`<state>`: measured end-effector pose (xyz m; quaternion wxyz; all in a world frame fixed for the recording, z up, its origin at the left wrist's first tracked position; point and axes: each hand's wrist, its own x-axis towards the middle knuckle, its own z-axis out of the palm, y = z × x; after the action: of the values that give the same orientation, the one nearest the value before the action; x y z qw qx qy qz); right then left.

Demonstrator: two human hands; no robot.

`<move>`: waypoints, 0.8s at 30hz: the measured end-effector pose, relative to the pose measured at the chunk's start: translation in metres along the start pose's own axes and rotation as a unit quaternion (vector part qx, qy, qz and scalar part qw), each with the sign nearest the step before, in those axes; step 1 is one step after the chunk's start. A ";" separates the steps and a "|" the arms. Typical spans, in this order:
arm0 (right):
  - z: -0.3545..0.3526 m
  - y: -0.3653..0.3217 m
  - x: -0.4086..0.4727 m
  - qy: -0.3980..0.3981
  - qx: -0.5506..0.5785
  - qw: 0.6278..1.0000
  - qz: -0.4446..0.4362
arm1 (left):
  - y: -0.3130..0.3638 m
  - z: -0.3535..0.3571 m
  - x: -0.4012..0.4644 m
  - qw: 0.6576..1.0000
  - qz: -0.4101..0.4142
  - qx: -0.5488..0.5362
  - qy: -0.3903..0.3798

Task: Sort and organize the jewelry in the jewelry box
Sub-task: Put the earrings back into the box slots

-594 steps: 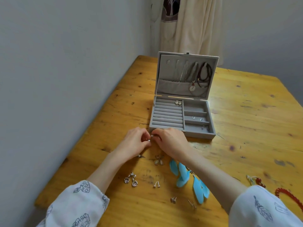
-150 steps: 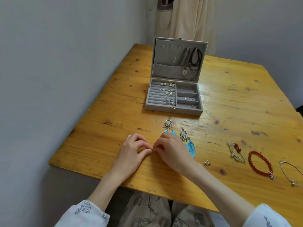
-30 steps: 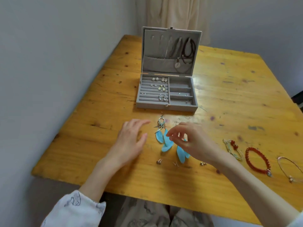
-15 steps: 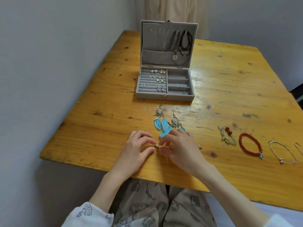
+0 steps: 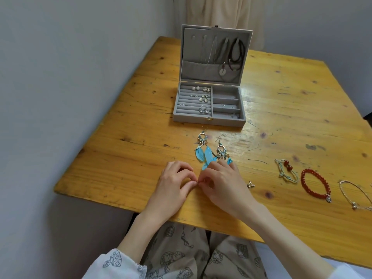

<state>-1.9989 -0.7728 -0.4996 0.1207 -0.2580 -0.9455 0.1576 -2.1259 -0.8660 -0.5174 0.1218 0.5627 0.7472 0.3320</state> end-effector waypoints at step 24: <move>-0.051 0.050 0.229 -0.194 0.304 0.909 0.209 | -0.038 -0.074 0.216 0.956 -0.116 0.224 -0.146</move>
<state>-2.1521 -0.5993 -0.4368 -0.0285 -0.3647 -0.7813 0.5057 -2.2691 -0.6989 -0.4448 0.1381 0.5270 0.8369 0.0535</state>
